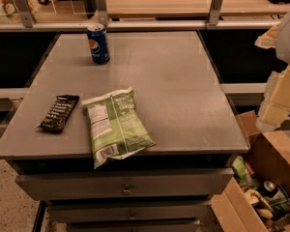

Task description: Move pepsi can near green jalapeno chip bag

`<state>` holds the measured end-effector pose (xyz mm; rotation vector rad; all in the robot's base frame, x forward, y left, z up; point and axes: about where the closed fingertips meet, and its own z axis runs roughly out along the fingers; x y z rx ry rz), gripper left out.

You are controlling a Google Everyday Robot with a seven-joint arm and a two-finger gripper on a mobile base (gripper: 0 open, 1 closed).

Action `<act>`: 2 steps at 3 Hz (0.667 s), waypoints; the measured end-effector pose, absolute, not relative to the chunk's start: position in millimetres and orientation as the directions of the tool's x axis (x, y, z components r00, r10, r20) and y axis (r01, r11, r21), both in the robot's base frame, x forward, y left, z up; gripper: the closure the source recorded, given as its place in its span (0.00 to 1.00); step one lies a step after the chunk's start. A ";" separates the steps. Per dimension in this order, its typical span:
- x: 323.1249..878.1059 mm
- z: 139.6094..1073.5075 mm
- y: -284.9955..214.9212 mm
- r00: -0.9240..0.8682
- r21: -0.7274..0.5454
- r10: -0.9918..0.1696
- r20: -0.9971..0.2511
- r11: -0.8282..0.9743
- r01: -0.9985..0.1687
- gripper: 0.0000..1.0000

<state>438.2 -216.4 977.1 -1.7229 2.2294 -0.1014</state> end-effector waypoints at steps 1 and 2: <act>438.2 977.1 -216.4 -0.221 -0.249 -0.953 -0.208 0.270 -0.930 0.00; 445.0 976.9 -212.9 -0.206 -0.251 -0.953 -0.220 0.260 -0.932 0.00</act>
Offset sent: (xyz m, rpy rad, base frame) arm 0.0156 0.0067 -0.0064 0.0276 0.0108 0.0339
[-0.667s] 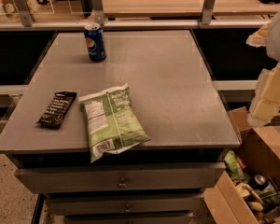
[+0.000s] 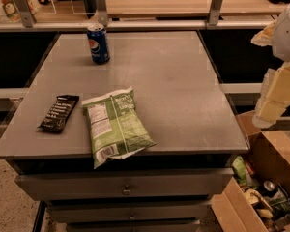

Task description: Move pepsi can near green jalapeno chip bag

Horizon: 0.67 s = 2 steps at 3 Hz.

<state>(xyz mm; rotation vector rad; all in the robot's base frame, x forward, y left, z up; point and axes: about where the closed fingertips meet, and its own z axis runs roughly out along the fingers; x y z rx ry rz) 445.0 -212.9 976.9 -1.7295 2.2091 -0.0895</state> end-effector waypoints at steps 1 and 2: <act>475.5 973.8 -203.4 -0.191 -0.268 -0.956 -0.224 0.249 -0.931 0.00; 523.8 967.9 -187.3 -0.187 -0.275 -0.935 -0.301 0.273 -0.922 0.00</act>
Offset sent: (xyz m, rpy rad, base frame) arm 0.1418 0.0445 -0.0173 0.1870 -0.0766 -0.0004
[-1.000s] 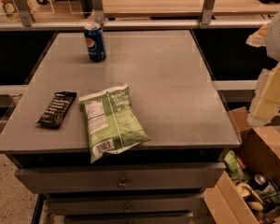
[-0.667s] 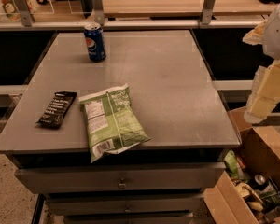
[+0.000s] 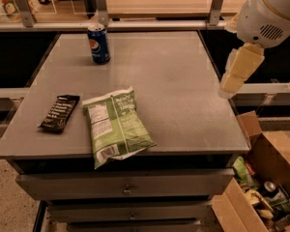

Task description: Move pepsi can near green jalapeno chip bag

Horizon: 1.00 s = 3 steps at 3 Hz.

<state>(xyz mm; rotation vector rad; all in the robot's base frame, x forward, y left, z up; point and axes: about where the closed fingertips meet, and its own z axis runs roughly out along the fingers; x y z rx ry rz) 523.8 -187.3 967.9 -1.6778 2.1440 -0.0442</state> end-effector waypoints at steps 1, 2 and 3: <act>568.7 962.9 -162.4 -0.179 -0.274 -0.905 -0.385 0.298 -0.914 0.00; 605.5 957.6 -128.8 -0.175 -0.265 -0.849 -0.499 0.341 -0.902 0.00; 626.8 951.7 -102.8 -0.198 -0.272 -0.789 -0.582 0.418 -0.867 0.00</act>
Offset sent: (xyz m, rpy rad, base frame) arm 0.1284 0.0974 -0.0101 0.3683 -0.1181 -0.0329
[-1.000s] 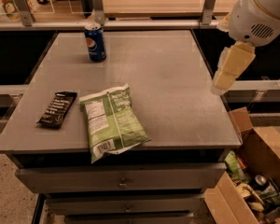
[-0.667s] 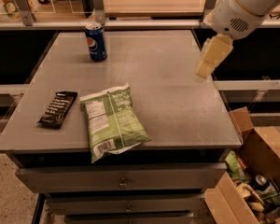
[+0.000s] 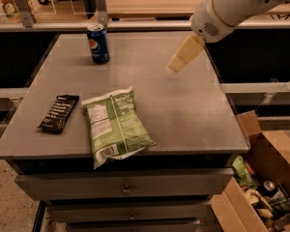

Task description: Move pepsi can near green jalapeno chip bag

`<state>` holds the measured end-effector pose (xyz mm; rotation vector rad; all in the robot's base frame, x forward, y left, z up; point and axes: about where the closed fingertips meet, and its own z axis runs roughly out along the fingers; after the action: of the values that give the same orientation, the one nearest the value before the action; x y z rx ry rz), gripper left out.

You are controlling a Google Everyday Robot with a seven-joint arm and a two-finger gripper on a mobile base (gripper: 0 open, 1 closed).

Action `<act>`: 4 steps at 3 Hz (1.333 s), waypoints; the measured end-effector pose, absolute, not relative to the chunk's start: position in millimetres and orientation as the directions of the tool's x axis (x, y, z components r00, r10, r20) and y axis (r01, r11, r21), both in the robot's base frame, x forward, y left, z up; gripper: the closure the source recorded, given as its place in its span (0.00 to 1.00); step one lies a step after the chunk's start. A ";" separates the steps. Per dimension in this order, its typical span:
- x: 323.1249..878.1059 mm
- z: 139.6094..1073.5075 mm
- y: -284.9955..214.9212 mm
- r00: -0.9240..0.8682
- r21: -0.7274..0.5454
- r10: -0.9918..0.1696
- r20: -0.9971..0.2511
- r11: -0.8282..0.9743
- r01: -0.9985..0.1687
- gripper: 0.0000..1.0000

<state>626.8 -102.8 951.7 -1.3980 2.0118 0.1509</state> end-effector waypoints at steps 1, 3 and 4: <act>641.5 932.7 -67.8 -0.227 -0.264 -0.729 -0.646 0.492 -0.829 0.00; 657.1 942.3 -61.7 -0.207 -0.292 -0.694 -0.689 0.528 -0.798 0.00; 659.4 943.1 -54.7 -0.188 -0.293 -0.684 -0.704 0.522 -0.801 0.00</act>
Offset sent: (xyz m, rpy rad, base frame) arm 0.0114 0.0292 -0.0165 0.0613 -0.0218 -0.0520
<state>659.4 -54.7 943.1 -1.2162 1.9285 0.1773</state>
